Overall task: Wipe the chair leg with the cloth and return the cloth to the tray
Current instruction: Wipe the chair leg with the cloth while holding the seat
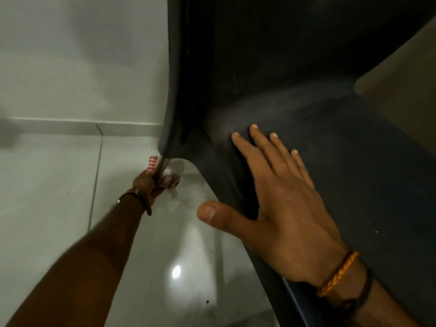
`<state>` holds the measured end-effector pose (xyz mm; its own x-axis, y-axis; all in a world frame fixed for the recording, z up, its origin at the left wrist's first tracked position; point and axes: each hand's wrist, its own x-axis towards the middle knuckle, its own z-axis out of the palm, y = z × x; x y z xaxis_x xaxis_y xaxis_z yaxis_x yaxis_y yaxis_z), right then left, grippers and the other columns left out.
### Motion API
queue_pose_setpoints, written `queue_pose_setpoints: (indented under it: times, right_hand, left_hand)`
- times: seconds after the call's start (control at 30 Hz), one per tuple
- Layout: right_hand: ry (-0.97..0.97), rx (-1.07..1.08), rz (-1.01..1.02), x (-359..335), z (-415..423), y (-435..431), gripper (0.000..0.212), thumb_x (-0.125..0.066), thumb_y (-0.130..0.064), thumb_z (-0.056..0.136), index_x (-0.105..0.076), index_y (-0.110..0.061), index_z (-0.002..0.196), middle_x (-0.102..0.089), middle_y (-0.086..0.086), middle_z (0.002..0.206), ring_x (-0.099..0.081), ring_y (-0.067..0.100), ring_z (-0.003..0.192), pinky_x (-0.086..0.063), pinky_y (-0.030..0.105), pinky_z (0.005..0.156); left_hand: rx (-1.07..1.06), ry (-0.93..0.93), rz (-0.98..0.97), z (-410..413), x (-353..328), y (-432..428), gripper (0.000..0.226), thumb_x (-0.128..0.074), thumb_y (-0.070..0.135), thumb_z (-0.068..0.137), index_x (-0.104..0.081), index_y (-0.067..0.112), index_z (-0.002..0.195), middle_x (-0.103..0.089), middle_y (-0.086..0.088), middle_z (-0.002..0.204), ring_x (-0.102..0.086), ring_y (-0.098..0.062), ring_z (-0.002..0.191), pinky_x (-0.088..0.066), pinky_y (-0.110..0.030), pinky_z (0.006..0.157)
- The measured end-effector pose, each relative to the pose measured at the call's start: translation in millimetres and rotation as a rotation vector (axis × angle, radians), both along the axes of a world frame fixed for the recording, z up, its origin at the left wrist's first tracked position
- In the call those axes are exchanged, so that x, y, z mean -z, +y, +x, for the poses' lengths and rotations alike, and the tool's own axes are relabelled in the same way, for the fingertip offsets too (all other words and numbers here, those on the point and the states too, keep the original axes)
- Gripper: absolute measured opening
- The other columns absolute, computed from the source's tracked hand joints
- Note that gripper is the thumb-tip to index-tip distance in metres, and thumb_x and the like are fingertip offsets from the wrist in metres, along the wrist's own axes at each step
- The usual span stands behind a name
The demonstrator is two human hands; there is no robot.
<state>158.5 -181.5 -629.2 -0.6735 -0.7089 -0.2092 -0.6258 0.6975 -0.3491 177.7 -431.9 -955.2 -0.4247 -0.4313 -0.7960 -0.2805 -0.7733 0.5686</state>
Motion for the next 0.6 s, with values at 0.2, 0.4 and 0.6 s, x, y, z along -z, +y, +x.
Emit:
queue_pose_setpoints:
  times: [0.2, 0.4, 0.6]
  right_hand:
    - [0.007, 0.008, 0.015, 0.0, -0.5, -1.6, 0.114, -0.02, -0.106, 0.066, 0.008, -0.051, 0.162, 0.018, -0.021, 0.174, 0.024, 0.002, 0.158, 0.014, 0.043, 0.131]
    - [0.01, 0.014, 0.034, -0.8, 0.0, -2.5, 0.118, -0.013, -0.108, 0.064, 0.008, -0.049, 0.163, 0.019, -0.02, 0.175, 0.025, 0.004, 0.159, 0.013, 0.044, 0.131]
    - [0.011, 0.008, 0.047, -1.4, -0.1, -1.5, 0.119, -0.013, -0.108, 0.061, 0.01, -0.05, 0.163, 0.022, -0.022, 0.173, 0.028, 0.002, 0.157, 0.012, 0.045, 0.131]
  left_hand:
    - [0.006, 0.085, -0.403, 20.7, -105.7, 46.2, 0.036, -0.049, 0.032, 0.109, -0.067, 0.011, 0.132, -0.081, -0.008, 0.105, -0.079, -0.013, 0.085, -0.064, -0.018, 0.069]
    - [0.019, 0.168, -0.709, 49.6, -204.2, 75.9, 0.036, -0.05, 0.031, 0.108, -0.065, 0.025, 0.14, -0.073, 0.005, 0.117, -0.075, -0.012, 0.098, -0.064, -0.025, 0.078]
    - [0.157, 0.007, -0.391, 22.4, -144.5, 34.4, 0.038, -0.051, 0.027, 0.109, -0.066, -0.001, 0.13, -0.07, -0.024, 0.125, -0.069, -0.033, 0.107, -0.057, -0.045, 0.099]
